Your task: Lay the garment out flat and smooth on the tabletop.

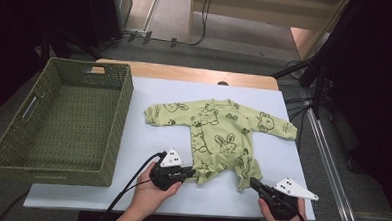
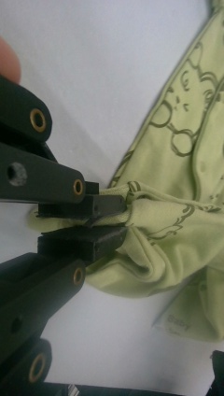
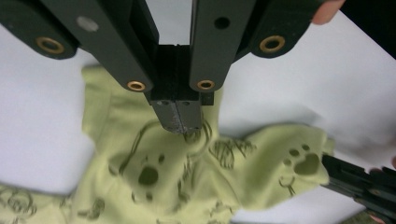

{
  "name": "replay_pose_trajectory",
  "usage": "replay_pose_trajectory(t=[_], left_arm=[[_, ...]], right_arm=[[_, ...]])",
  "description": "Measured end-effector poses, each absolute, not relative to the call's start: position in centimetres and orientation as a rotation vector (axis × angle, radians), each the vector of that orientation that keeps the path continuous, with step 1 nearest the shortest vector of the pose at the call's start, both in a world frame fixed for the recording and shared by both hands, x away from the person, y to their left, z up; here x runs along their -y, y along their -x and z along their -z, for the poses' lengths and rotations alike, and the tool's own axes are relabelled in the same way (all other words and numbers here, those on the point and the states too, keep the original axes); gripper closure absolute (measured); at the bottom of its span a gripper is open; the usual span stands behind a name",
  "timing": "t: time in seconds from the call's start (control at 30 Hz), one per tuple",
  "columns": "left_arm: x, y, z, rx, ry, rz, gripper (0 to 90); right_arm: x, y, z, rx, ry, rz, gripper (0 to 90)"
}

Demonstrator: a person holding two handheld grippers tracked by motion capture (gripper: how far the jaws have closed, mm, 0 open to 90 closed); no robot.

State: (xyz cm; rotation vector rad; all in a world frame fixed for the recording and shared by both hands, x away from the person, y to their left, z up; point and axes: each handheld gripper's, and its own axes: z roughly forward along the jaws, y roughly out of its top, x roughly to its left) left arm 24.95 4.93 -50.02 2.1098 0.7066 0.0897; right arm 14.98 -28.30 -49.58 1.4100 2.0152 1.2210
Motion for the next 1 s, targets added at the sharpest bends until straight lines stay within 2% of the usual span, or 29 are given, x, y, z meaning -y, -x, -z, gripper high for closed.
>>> replay_pose_trajectory(t=[0.23, 0.4, 0.5, 0.53, 0.57, 0.67, 0.73, 1.0], left_arm=[[-4.8, -25.2, 47.8, -0.676, -2.080, -0.111, 83.7], [-4.5, -25.6, 46.7, -0.666, -2.059, -0.124, 83.7], [-4.2, -26.0, 46.0, -0.658, -2.047, -0.126, 83.8], [-4.1, -26.1, 45.8, -0.654, -2.048, -0.132, 83.8], [-4.0, -26.2, 45.6, -0.647, -2.047, -0.134, 83.8], [-3.7, -26.6, 44.8, -0.631, -2.045, -0.152, 83.8], [-3.6, -27.0, 44.2, -0.628, -2.043, -0.165, 83.8], [-3.3, -29.2, 41.7, -0.634, -2.012, -0.250, 83.7]], right_arm=[[28.3, -14.9, 49.1, -2.003, -1.386, -1.258, 86.2], [27.9, -15.4, 50.0, -2.059, -1.392, -1.273, 47.4], [26.9, -15.7, 50.9, -2.096, -1.404, -1.178, 39.9], [26.6, -15.9, 51.2, -2.117, -1.406, -1.148, 40.8], [26.2, -16.0, 51.5, -2.131, -1.422, -1.106, 45.6], [26.2, -16.4, 51.8, -2.156, -1.438, -1.045, 72.5], [26.6, -16.6, 51.2, -2.137, -1.420, -1.052, 82.0], [29.1, -18.5, 46.4, -1.966, -1.344, -1.122, 83.4]])
